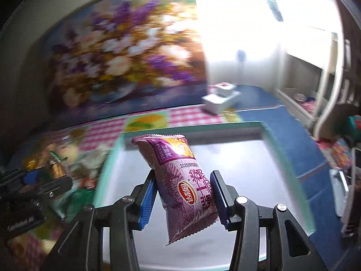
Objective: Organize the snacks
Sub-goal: 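Carry both held snacks over the white tray and open both grippers, then withdraw both open grippers from the tray back toward the snacks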
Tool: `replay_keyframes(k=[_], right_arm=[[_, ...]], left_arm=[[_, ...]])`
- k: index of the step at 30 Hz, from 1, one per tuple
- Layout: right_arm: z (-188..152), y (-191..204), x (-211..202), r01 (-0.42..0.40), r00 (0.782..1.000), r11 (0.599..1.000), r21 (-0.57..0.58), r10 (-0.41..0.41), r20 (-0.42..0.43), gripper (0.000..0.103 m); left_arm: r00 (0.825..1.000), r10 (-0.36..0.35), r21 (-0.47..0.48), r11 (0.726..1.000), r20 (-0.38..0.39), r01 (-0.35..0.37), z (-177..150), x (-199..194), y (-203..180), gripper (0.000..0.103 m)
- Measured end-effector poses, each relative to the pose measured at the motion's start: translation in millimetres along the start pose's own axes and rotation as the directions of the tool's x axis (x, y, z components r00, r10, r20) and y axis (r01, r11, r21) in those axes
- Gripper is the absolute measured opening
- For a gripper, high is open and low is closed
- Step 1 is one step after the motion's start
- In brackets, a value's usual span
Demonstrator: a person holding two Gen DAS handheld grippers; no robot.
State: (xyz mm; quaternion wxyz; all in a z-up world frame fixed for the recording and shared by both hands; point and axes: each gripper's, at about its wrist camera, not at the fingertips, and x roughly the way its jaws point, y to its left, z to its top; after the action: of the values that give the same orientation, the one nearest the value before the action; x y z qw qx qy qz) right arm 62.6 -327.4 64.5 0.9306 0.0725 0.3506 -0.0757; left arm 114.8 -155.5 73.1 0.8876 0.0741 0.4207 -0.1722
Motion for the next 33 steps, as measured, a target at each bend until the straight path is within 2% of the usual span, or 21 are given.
replay_keyframes(k=[4,8,13,19,30,31,32,33], right_arm=[[0,-23,15,0.104,0.994,0.993,0.046,-0.104,-0.020,0.050],[3,-41,23,0.170,0.985,0.983,0.066,-0.168,-0.036,0.050],[6,-52,38,0.194,0.980,0.978,0.081,-0.189,-0.067,0.050],[7,-57,51,0.198,0.977,0.976,0.090,-0.189,-0.097,0.051],[6,-58,51,0.172,0.982,0.980,0.101,-0.162,-0.100,0.054],[6,-58,50,0.172,0.982,0.980,0.099,-0.163,-0.098,0.055],[6,-57,49,0.170,0.982,0.980,0.099,-0.160,-0.097,0.059],[6,-57,49,0.169,0.982,0.980,0.100,-0.160,-0.096,0.061]], left_arm=[[1.000,-0.018,0.055,0.998,-0.024,0.020,14,22,-28,0.053],[1.000,-0.003,0.072,0.997,-0.029,0.005,33,40,-48,0.053],[0.999,0.009,0.105,0.994,-0.043,-0.005,48,66,-71,0.054],[0.997,0.005,0.088,0.996,-0.081,0.002,56,89,-78,0.054],[0.996,-0.011,0.047,0.999,-0.084,0.015,55,84,-73,0.055],[0.996,-0.014,0.037,0.999,-0.087,0.017,55,84,-71,0.058],[0.996,-0.019,0.028,0.999,-0.088,0.021,55,83,-69,0.071],[0.996,-0.023,0.019,0.999,-0.088,0.025,55,82,-68,0.077]])
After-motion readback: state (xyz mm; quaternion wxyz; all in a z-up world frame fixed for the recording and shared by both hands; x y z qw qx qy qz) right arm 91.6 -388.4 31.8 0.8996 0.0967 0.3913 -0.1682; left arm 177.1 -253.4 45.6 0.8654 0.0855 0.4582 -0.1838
